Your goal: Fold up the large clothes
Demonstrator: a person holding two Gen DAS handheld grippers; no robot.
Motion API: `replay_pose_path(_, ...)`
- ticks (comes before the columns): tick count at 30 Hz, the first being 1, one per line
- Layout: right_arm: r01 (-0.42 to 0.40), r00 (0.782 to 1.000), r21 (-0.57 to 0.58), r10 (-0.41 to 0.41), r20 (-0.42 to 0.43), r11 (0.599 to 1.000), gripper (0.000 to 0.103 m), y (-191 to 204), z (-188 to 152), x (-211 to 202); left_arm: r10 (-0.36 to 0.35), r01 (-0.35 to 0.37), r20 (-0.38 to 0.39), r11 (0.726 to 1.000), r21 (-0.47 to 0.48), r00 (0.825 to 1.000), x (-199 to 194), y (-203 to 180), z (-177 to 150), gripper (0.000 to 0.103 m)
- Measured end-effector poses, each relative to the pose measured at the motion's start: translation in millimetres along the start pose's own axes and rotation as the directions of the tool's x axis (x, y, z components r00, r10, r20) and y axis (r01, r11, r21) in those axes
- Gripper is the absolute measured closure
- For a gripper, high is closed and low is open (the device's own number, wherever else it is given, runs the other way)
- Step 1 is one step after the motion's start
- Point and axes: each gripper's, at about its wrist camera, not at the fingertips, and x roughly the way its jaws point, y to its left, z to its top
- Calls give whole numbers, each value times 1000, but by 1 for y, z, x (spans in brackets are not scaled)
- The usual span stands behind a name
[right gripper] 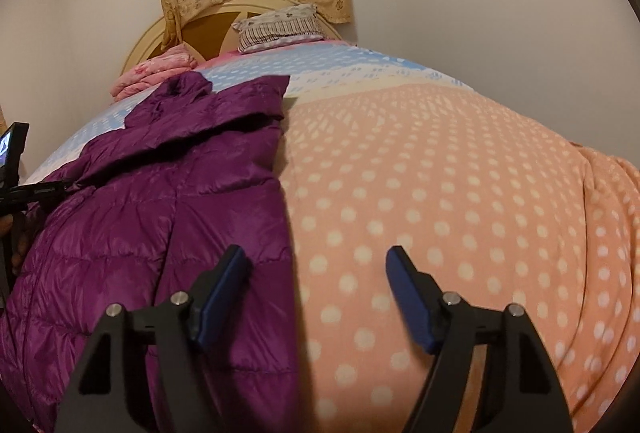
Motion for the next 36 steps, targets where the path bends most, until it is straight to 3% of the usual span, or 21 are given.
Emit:
replay_pose_path(1,-8,1000,-24,8,-4,1000,26,1,0,0,2,-2,-1,1000,-4,1000,0,2,0,37)
replay_pose_path(3,-23,1000,-38,22,-8,999,8,-3,5,-1,-8,8,-9,1000,-22,1000,1,8,2,36)
replay_pose_path(5,14,1000,-14,-14,18,1000,0,-16,18,-4,23,-23,-7,1000,-11,1000,-3,7,5,36)
replay_pose_path(10,170,981,-30,-166,100,985,0,-34,57,-17,135,-141,111,989,50,985,-35,3,8,32)
replay_pose_path(12,128,987,-31,-124,106,991,0,-34,78,-15,153,-168,171,983,75,973,-49,-3,7,31)
replay_pose_path(13,61,995,-29,-58,83,998,0,-31,93,-8,142,-161,209,984,73,967,-58,-5,8,30)
replay_pose_path(14,7,999,-25,-5,50,1000,7,-25,104,1,135,-154,227,986,67,965,-63,-7,9,28)
replay_pose_path(17,-104,993,-4,103,-48,995,51,-7,134,43,157,-165,252,986,11,955,-69,-4,18,23)
replay_pose_path(20,-109,992,-10,108,-59,994,52,21,155,85,200,-192,226,980,-59,953,-54,3,31,21)
replay_pose_path(23,-160,985,-37,157,-66,986,52,51,168,122,242,-232,169,970,-74,956,-31,4,43,21)
replay_pose_path(27,-151,981,-75,140,-135,986,52,81,161,157,256,-252,87,966,-55,963,8,-1,49,20)
replay_pose_path(31,-144,974,-68,129,-186,987,52,77,142,178,242,-241,0,970,-42,970,39,-1,42,20)
replay_pose_path(36,-148,970,-45,136,-200,988,52,70,139,182,215,-216,-22,975,-49,976,46,-1,38,20)
